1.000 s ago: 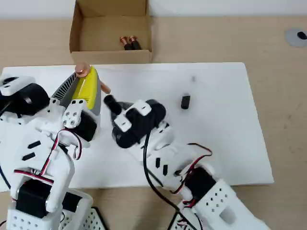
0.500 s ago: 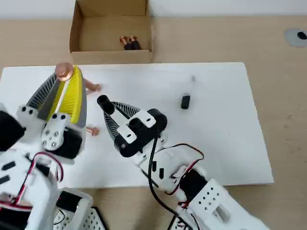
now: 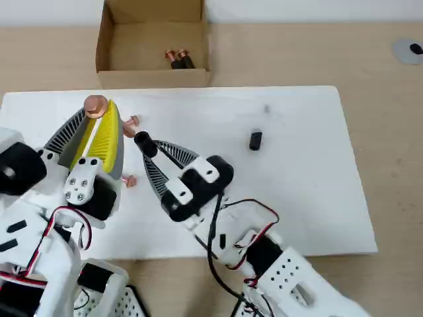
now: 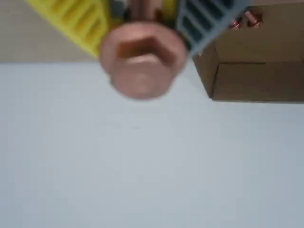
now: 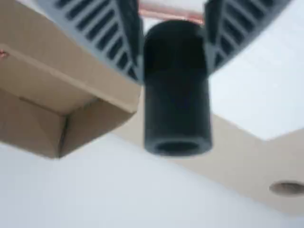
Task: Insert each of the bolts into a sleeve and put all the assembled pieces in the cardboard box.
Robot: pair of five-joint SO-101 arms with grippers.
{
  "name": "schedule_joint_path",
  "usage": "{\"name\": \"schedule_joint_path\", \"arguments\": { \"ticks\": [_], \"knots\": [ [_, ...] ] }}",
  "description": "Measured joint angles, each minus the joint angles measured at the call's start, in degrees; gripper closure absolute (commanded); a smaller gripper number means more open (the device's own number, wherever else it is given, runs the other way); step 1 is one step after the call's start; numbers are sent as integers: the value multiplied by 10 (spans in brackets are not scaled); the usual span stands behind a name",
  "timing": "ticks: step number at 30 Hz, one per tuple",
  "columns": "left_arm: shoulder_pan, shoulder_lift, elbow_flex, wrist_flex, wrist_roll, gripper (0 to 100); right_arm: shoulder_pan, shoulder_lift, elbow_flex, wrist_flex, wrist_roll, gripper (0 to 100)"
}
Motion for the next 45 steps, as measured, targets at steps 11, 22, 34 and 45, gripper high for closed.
{"name": "schedule_joint_path", "arguments": {
  "ticks": [11, 22, 34, 45],
  "knots": [
    [0, -1, 34, -9, -1, 991, 0, 0, 27, -74, 0, 989],
    [0, 51, 76, -50, -13, 993, -1, 1, 30, -74, 0, 989],
    [0, 72, 75, -58, -14, 990, -1, 1, 31, -73, 0, 989],
    [4, 79, 19, 1, -13, 992, -3, 1, 30, -73, 0, 989]
  ]
}}
